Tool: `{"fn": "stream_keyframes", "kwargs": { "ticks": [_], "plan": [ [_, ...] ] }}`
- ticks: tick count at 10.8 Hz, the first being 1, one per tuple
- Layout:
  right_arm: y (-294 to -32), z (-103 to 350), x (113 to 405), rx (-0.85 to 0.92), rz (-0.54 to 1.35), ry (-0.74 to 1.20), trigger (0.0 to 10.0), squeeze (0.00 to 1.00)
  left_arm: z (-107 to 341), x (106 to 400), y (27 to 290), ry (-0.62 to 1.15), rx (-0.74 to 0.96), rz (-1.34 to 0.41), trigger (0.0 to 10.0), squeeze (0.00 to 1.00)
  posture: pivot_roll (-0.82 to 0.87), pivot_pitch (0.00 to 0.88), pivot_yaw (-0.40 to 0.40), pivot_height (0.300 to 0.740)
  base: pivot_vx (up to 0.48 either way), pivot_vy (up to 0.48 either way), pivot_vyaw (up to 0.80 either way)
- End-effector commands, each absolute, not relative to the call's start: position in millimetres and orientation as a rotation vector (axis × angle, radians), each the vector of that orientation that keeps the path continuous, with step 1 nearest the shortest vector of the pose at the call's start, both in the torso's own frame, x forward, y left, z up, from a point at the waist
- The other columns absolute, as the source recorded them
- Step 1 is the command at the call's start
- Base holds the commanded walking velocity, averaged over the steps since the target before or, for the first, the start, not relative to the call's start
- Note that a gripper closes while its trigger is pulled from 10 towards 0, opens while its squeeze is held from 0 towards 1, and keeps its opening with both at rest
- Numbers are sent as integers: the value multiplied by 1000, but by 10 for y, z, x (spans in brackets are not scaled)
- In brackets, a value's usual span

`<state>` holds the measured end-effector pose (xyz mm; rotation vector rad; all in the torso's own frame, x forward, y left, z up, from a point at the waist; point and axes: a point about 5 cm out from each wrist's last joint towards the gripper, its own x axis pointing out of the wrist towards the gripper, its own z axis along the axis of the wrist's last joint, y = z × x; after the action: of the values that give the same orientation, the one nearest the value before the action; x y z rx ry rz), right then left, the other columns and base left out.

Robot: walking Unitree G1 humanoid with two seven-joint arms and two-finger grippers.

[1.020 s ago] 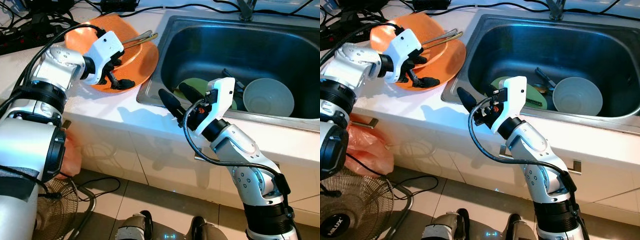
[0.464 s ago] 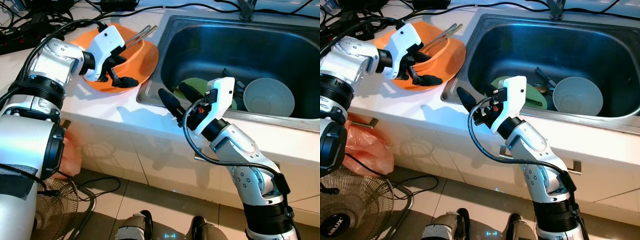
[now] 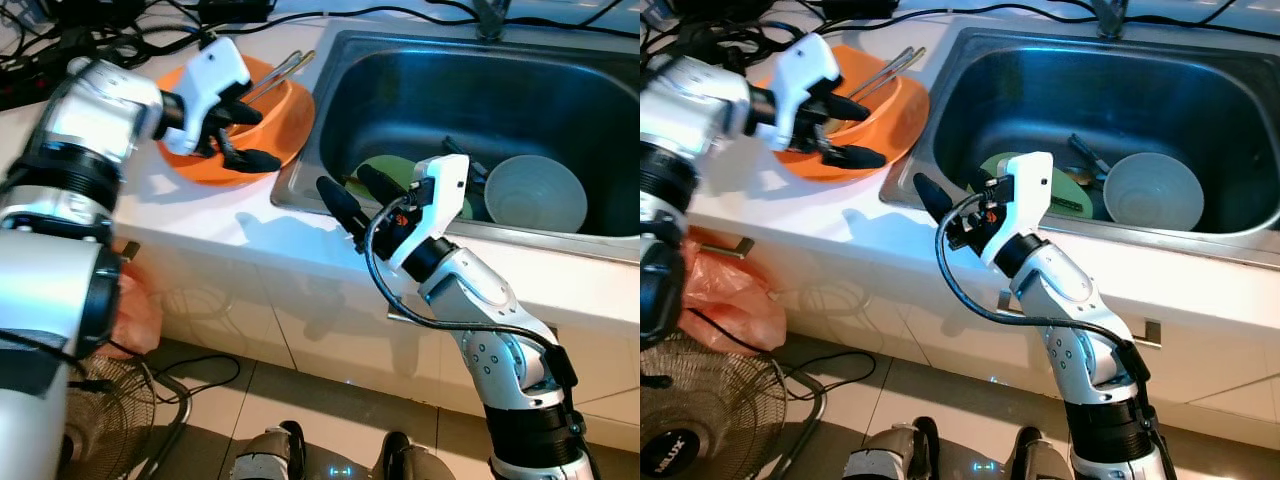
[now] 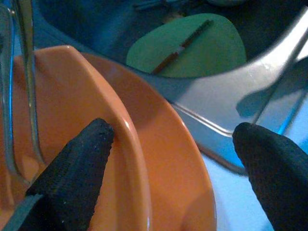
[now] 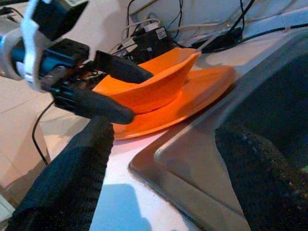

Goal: Kitchen organization

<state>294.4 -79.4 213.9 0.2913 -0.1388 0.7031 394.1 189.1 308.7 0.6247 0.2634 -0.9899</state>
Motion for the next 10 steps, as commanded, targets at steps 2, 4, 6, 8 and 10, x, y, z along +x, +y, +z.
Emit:
{"fn": "stream_keyframes", "kwargs": {
  "ticks": [2, 4, 6, 8, 10],
  "plan": [
    [-795, 2149, 2957, 290, 699, -149, 10000, 0, 3064, 3856, 2069, 310, 648, -1036, 10000, 0, 142, 191, 108, 740, 0, 0, 0],
    [-794, 2146, 2968, 289, 701, -151, 10000, 0, 2964, 3741, 2337, 390, 723, -1061, 10000, 0, 147, 190, 107, 740, 0, 0, 0],
    [-795, 2149, 2983, 290, 700, -152, 10000, 0, 2911, 3699, 2554, 459, 764, -987, 10000, 0, 149, 187, 106, 740, 0, 0, 0],
    [-801, 2149, 2992, 290, 698, -153, 10000, 0, 2951, 3688, 2630, 454, 796, -944, 10000, 0, 147, 185, 102, 740, 0, 0, 0],
    [-796, 2156, 2995, 289, 698, -155, 10000, 0, 3021, 3747, 2682, 406, 823, -802, 10000, 0, 146, 184, 100, 740, 0, 0, 0]
  ]
}}
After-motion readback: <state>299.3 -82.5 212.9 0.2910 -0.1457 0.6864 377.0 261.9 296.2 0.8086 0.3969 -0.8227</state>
